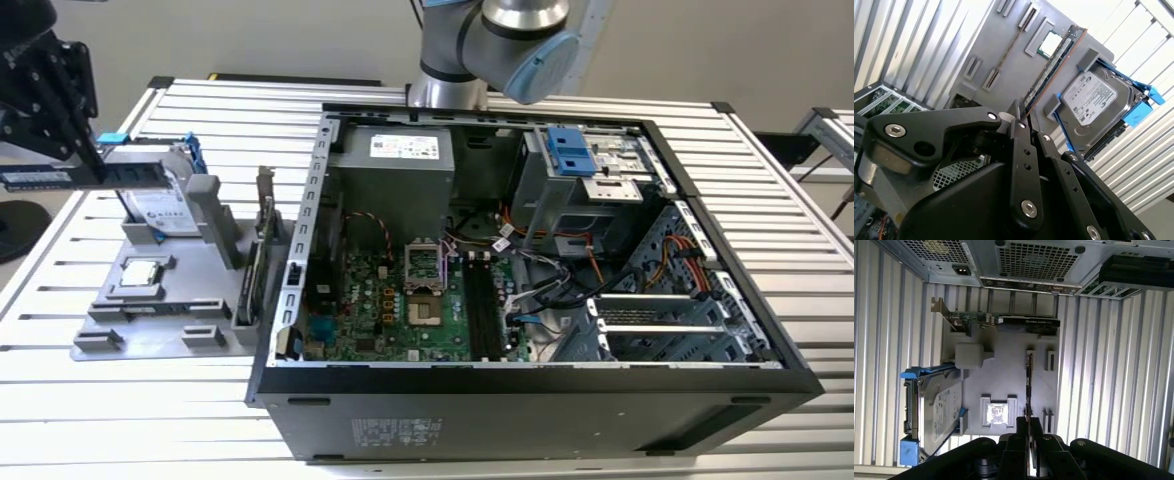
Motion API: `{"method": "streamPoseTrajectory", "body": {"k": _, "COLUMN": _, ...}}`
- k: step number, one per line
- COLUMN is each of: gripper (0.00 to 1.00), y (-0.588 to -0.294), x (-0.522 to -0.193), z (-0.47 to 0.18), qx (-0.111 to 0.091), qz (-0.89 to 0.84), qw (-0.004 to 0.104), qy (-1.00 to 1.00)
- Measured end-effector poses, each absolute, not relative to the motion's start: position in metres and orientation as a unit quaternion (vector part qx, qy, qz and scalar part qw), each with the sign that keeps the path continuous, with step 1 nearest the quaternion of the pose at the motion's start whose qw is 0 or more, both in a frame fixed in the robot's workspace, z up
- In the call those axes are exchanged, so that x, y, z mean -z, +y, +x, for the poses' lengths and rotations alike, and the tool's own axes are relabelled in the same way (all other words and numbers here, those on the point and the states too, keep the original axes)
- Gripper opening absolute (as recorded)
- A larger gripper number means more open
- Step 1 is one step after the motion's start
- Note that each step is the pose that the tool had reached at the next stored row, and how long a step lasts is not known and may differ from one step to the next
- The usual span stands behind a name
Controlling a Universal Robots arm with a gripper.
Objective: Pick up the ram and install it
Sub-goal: 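Pick up the ram and move it above insertion slot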
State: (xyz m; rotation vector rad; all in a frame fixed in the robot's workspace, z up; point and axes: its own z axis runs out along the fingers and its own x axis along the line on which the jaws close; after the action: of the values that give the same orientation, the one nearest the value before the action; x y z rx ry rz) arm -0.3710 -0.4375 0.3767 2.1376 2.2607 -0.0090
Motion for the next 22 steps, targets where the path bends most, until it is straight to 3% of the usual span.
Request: {"method": "streamPoseTrajectory", "body": {"k": 22, "gripper": 0.00, "y": -0.4374, "x": -0.3819, "z": -0.3658, "qx": 0.003, "qz": 0.687, "qw": 0.015, "qy": 0.727}}
